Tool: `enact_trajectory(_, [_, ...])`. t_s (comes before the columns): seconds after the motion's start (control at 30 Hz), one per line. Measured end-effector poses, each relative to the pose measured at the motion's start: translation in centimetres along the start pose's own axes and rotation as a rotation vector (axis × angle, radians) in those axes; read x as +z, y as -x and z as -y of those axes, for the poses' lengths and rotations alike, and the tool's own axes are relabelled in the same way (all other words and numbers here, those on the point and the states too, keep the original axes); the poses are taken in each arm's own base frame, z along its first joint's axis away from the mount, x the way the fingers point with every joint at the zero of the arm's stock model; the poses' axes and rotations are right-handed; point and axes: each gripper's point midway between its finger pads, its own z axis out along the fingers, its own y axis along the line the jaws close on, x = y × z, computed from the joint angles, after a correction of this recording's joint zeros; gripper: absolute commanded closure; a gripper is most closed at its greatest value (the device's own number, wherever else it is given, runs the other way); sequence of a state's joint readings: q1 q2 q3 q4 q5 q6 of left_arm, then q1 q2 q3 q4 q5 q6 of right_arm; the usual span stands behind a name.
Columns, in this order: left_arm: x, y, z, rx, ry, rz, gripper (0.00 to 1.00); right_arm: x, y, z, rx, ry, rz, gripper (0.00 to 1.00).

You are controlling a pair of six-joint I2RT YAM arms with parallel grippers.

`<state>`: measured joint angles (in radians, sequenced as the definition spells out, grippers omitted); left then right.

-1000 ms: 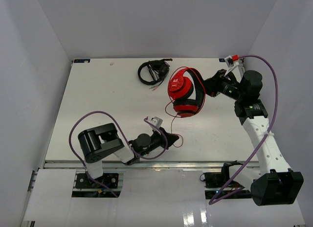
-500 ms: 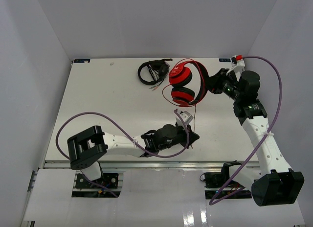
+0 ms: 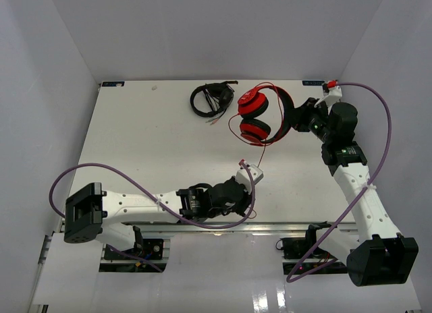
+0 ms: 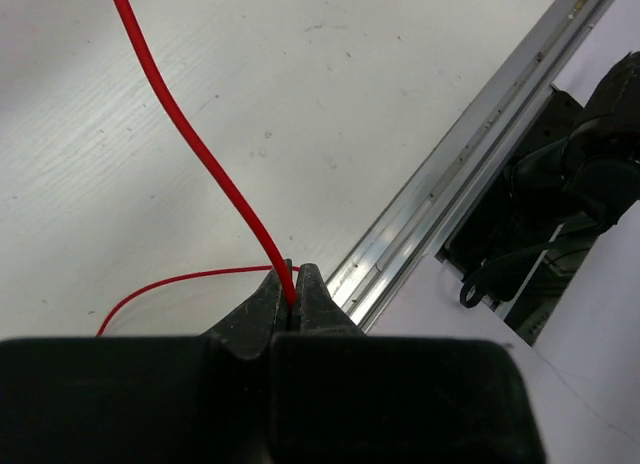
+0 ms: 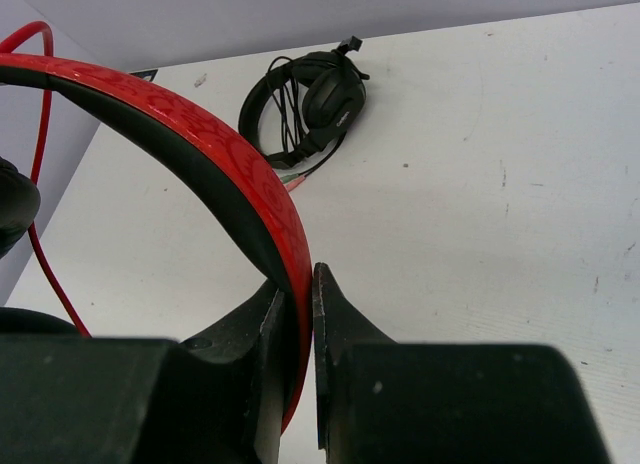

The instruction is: Wrap the headphones

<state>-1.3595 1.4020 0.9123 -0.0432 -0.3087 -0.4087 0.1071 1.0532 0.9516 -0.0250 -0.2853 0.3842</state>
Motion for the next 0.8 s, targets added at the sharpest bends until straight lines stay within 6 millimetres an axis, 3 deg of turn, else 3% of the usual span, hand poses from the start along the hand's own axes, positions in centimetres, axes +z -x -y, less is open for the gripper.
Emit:
enact_trajectory(0.2, [-1.5, 2.9, -0.8, 0.128, 0.09, -0.039, 1.0, -0.2, 0.3, 0.9, -0.048, -0.043, 0.023, 0.92])
enact_trajectory(0.4, [-2.5, 6.6, -0.6, 0.263, 0.139, -0.106, 1.0, -0.5, -1.0, 2.7, -0.124, -0.098, 0.027, 0.92])
enact_trajectory(0.57, [-3.2, 7.6, -1.6, 0.388, 0.215, -0.214, 1.0, -0.4, -2.4, 4.1, -0.191, -0.129, 0.001, 0.92])
enact_trajectory(0.8, [-4.0, 9.4, -3.6, 0.563, 0.348, -0.323, 1.0, -0.3, -3.7, 4.4, -0.258, -0.118, -0.025, 0.92])
